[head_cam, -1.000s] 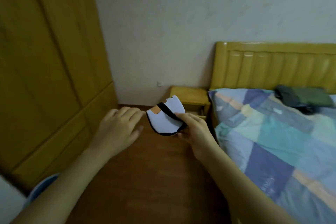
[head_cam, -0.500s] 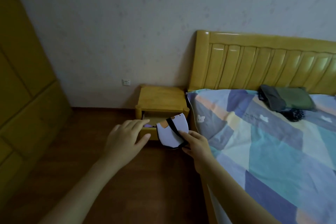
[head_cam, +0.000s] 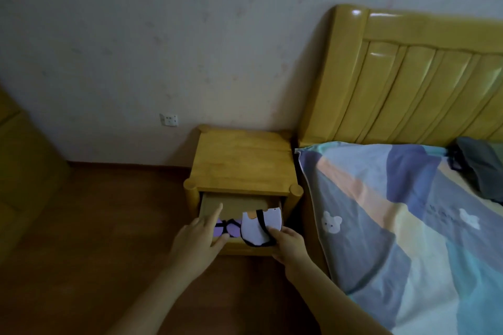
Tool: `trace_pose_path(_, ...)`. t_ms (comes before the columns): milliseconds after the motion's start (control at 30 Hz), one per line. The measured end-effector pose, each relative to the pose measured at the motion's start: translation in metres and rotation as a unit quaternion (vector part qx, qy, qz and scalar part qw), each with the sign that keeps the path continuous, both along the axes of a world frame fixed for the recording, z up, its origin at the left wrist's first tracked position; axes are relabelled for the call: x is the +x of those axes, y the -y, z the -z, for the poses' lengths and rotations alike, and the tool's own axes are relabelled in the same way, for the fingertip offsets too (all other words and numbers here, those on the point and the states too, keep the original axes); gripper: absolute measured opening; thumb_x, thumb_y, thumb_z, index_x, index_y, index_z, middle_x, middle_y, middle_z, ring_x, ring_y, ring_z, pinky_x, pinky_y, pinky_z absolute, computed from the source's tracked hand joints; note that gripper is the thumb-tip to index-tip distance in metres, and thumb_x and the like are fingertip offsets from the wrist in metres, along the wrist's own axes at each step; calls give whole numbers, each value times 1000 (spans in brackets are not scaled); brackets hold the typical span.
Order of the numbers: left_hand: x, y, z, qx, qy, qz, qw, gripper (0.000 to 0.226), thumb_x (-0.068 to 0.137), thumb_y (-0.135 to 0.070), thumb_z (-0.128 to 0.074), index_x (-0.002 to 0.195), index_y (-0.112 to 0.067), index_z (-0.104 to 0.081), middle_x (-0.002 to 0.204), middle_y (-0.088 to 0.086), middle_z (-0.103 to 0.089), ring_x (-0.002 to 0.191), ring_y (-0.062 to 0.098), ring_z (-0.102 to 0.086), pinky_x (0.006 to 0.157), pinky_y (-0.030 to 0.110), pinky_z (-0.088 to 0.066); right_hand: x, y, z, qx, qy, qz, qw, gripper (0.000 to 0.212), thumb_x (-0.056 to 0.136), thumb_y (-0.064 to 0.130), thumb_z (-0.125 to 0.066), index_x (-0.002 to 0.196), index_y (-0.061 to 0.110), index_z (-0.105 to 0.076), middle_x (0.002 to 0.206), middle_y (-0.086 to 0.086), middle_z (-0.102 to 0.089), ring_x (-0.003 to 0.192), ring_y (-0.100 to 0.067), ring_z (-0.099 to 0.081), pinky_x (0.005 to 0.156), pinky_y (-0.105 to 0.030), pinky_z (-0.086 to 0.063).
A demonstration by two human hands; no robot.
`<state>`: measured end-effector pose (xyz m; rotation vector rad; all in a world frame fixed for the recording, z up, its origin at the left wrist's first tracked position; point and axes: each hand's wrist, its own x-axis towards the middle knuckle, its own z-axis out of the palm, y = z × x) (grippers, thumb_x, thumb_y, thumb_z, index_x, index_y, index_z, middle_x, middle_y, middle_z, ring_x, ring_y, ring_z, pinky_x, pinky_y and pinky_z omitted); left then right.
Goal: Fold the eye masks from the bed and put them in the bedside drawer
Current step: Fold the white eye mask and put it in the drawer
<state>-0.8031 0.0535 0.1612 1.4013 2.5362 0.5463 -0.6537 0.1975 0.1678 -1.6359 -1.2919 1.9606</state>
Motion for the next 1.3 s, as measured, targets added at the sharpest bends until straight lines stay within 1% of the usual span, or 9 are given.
trace_pose_path(233, -71, -93, 123, -52, 3, -4, 999, 72, 93, -53, -37, 150, -29, 0, 136, -8, -50, 121, 9, -47, 88, 25, -41, -80, -87, 128, -25, 60, -53, 997, 12, 84, 21, -68, 84, 21, -57, 94, -3, -62, 89, -19, -58, 69, -32, -48)
trace_pose_path(433, -110, -136, 218, -69, 46, -19, 996, 71, 94, -51, -39, 151, -26, -4, 129, -3, -56, 116, 15, -52, 88, 31, -45, -118, -137, 232, -41, 96, -70, 992, 6, 88, 18, -65, 85, 17, -59, 86, -3, -64, 78, -18, -61, 58, -29, -46)
trace_pose_path(600, -125, -149, 287, -100, 26, 14, 995, 70, 94, -52, -37, 151, -26, -4, 127, -5, -58, 115, 18, -53, 99, 41, -40, -141, -163, 308, -62, 108, -44, 991, 11, 89, 16, -63, 97, 10, -59, 91, -7, -64, 85, -22, -61, 66, -31, -49)
trace_pose_path(667, -125, -151, 311, -91, 31, 24, 995, 70, 95, -53, -34, 151, -25, -4, 127, -4, -58, 112, 17, -54, 88, 37, -46, -149, -171, 332, -77, 100, -25, 992, 18, 90, 16, -62, 106, 8, -59, 99, -10, -65, 91, -24, -61, 74, -34, -50)
trace_pose_path(767, -122, -153, 338, -66, 37, 31, 997, 72, 93, -58, -30, 151, -27, -1, 123, -3, -59, 106, 14, -55, 74, 29, -45, -158, -183, 357, -67, 107, 9, 992, 18, 92, 16, -59, 108, 9, -59, 96, -8, -64, 85, -22, -58, 68, -33, -46)
trace_pose_path(967, -123, -157, 369, -15, 38, 53, 998, 74, 90, -63, -26, 151, -27, -1, 149, -4, -38, 135, 13, -36, 97, 30, -39, -175, -210, 393, 12, 182, 76, 980, 15, 90, 12, -59, 102, 4, -57, 72, -7, -51, 59, -18, -42, 53, -30, -33)
trace_pose_path(1167, -122, -155, 383, -7, 37, 41, 998, 68, 92, -61, -18, 146, -31, 11, 158, -12, -3, 145, 5, -2, 112, 31, -23, -170, -221, 415, 21, 207, 101, 973, 24, 90, 13, -58, 112, 4, -60, 103, -15, -63, 78, -24, -56, 67, -32, -48)
trace_pose_path(1233, -122, -157, 384, -4, 41, 33, 999, 68, 94, -59, -20, 146, -31, 13, 157, -14, 1, 144, 4, 3, 113, 30, -18, -166, -221, 415, 50, 263, 56, 962, 26, 91, 10, -54, 117, 5, -57, 114, -16, -62, 99, -29, -60, 83, -33, -51)
trace_pose_path(1300, -121, -157, 384, -9, 44, 32, 998, 68, 94, -59, -20, 147, -31, 12, 157, -14, 3, 144, 3, 3, 114, 30, -17, -163, -221, 413, 106, 305, -17, 946, 26, 92, 10, -51, 117, 4, -56, 114, -17, -63, 103, -30, -61, 79, -31, -51)
